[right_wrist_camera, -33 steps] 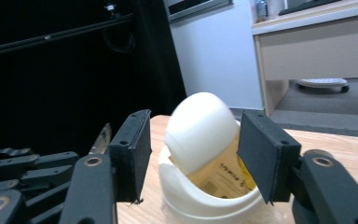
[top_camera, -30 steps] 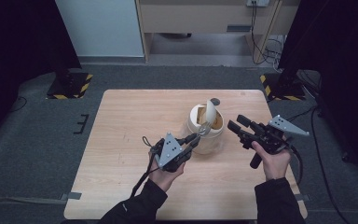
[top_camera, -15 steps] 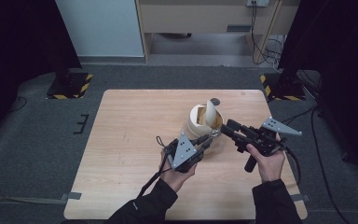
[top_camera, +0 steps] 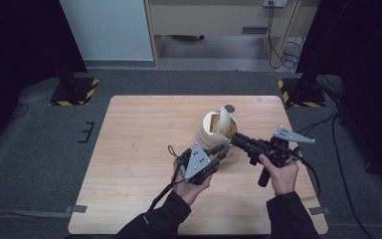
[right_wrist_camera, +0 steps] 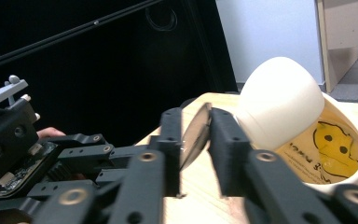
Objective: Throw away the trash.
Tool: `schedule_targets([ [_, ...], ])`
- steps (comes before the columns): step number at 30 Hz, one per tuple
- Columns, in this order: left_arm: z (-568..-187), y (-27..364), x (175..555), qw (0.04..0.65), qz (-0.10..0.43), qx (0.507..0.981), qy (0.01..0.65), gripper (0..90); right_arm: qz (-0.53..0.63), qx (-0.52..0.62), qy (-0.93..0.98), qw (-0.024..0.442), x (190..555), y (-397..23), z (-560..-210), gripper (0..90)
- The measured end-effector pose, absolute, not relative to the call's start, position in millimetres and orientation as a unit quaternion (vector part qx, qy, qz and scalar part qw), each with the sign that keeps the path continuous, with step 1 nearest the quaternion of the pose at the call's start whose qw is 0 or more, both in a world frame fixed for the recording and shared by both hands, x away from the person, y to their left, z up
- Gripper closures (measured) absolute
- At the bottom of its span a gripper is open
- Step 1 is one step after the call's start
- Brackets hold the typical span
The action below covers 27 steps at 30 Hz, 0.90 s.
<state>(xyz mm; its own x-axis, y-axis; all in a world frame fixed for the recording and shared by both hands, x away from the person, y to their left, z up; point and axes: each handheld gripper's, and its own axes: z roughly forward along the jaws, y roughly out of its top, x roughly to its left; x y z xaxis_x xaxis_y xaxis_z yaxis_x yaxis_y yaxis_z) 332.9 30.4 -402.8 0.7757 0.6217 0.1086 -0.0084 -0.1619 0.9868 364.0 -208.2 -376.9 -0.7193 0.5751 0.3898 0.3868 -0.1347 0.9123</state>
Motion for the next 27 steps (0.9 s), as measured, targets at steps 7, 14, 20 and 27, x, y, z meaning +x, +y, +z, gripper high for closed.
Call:
schedule_targets([
  [7, -405, 30, 331, 0.62, 0.237, 0.714, 0.225, 71.2, 0.666, 0.368, 0.645, 0.068, 363, -211, -374, 86.1],
  [14, -407, 59, 330, 0.604, 0.217, 0.732, 0.228, 55.5, 0.668, 0.371, 0.638, 0.099, 361, -225, -366, 86.2],
  [20, -422, 100, 328, 0.557, 0.214, 0.764, 0.248, 46.5, 0.672, 0.378, 0.624, 0.128, 359, -240, -359, 86.2],
  [27, -453, 165, 326, 0.494, 0.191, 0.792, 0.304, 25.4, 0.667, 0.387, 0.615, 0.165, 362, -252, -355, 86.1],
])
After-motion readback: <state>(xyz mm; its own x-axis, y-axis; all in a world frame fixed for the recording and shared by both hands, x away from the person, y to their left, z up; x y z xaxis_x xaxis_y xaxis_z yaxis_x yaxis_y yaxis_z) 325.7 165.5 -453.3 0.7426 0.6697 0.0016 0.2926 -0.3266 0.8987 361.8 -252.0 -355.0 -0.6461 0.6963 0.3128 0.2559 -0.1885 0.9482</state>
